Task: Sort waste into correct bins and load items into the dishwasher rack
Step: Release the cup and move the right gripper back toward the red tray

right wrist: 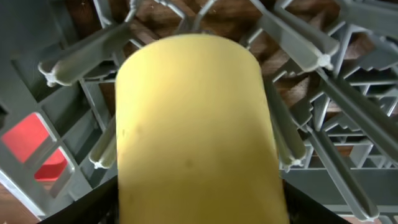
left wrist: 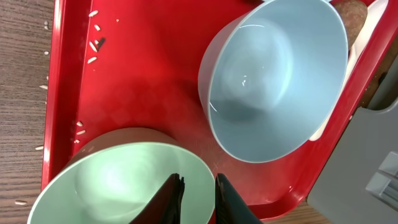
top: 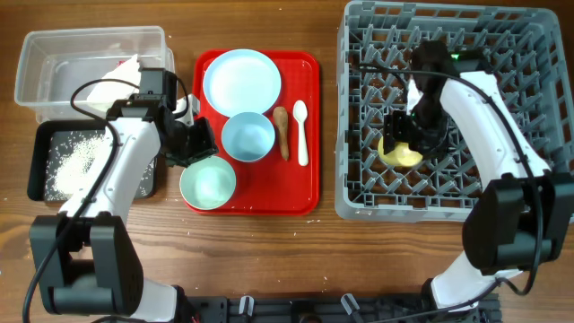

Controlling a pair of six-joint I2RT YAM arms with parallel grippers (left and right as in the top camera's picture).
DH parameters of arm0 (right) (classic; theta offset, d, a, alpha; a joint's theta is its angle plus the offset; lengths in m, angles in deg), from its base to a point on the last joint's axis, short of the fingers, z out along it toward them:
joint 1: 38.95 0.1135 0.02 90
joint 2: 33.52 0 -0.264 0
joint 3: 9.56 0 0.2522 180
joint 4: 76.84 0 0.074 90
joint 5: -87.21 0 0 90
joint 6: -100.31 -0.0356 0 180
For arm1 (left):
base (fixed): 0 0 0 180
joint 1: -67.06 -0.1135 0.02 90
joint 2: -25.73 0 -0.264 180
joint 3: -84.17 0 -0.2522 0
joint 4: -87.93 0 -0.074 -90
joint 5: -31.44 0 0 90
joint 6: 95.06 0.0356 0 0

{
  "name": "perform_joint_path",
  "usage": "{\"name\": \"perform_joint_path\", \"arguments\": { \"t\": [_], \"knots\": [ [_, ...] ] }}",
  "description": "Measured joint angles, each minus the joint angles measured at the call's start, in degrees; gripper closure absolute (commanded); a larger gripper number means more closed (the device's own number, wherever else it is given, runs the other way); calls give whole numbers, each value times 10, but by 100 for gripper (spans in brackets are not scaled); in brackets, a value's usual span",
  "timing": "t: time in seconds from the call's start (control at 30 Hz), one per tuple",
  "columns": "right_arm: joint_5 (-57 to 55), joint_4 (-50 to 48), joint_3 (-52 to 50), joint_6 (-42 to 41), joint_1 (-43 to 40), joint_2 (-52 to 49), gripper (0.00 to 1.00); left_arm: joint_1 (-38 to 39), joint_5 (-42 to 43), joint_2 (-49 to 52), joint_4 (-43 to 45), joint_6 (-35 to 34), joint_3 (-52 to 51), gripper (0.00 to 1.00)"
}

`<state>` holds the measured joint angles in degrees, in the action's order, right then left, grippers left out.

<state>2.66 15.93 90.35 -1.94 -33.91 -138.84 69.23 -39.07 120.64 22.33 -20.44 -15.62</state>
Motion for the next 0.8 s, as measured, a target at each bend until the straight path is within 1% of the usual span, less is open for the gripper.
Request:
{"name": "perform_joint_path", "arguments": {
  "t": [0.17, 0.23, 0.4, 0.5, 0.63, 0.73, 0.8],
  "knots": [
    [24, 21, 23, 11, 0, 0, 7, 0, 0, 0, 0, 0, 0, 82],
    [27, 32, 44, 15, 0, 0, 2, 0, 0, 0, 0, 0, 0, 82],
    [31, 46, 133, 16, 0, 0, 2, 0, 0, 0, 0, 0, 0, 82],
    [32, 58, 183, 16, 0, 0, 6, 0, 0, 0, 0, 0, 0, 82],
    [56, 57, 190, 30, 2, 0, 11, 0, 0, 0, 0, 0, 0, 81],
    [80, 31, 190, 36, 24, 0, 12, 0, 0, 0, 0, 0, 0, 81],
    [90, -11, 190, 35, 55, 0, 13, 0, 0, 0, 1, 0, 0, 82]
  ]
}}
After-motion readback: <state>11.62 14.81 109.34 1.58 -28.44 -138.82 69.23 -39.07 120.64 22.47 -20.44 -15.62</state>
